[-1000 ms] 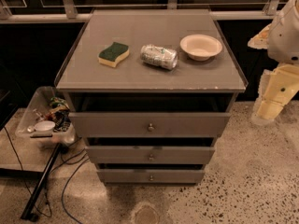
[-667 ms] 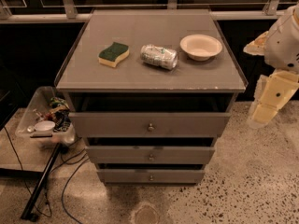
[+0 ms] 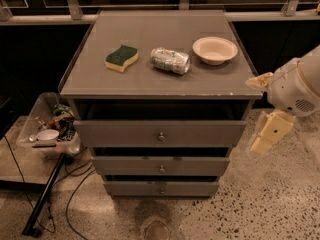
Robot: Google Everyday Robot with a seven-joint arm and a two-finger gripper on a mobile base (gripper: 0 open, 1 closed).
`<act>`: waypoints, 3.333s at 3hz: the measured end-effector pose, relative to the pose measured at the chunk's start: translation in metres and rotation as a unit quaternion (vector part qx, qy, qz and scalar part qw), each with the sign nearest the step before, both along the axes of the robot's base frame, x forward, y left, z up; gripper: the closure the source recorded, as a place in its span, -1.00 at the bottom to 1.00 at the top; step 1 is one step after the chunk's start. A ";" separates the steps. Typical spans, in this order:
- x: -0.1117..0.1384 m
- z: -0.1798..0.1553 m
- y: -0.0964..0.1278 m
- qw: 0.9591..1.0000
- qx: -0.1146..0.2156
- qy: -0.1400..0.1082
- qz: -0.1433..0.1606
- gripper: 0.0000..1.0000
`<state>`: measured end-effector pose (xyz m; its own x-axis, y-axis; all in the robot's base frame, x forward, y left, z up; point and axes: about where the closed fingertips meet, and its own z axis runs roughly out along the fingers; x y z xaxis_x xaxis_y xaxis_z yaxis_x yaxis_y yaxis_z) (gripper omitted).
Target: Open middle drawer
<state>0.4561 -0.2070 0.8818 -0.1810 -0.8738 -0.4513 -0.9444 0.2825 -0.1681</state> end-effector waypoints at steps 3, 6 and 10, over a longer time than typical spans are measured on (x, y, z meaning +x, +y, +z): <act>0.007 -0.109 0.025 0.997 0.075 -0.002 0.031 -1.00; 0.020 -0.149 0.019 0.996 0.085 0.017 0.012 -1.00; 0.043 -0.301 0.031 0.990 0.127 0.024 0.050 -1.00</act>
Offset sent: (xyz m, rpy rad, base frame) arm 0.0054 0.0280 -0.1088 0.2036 -0.0569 0.0812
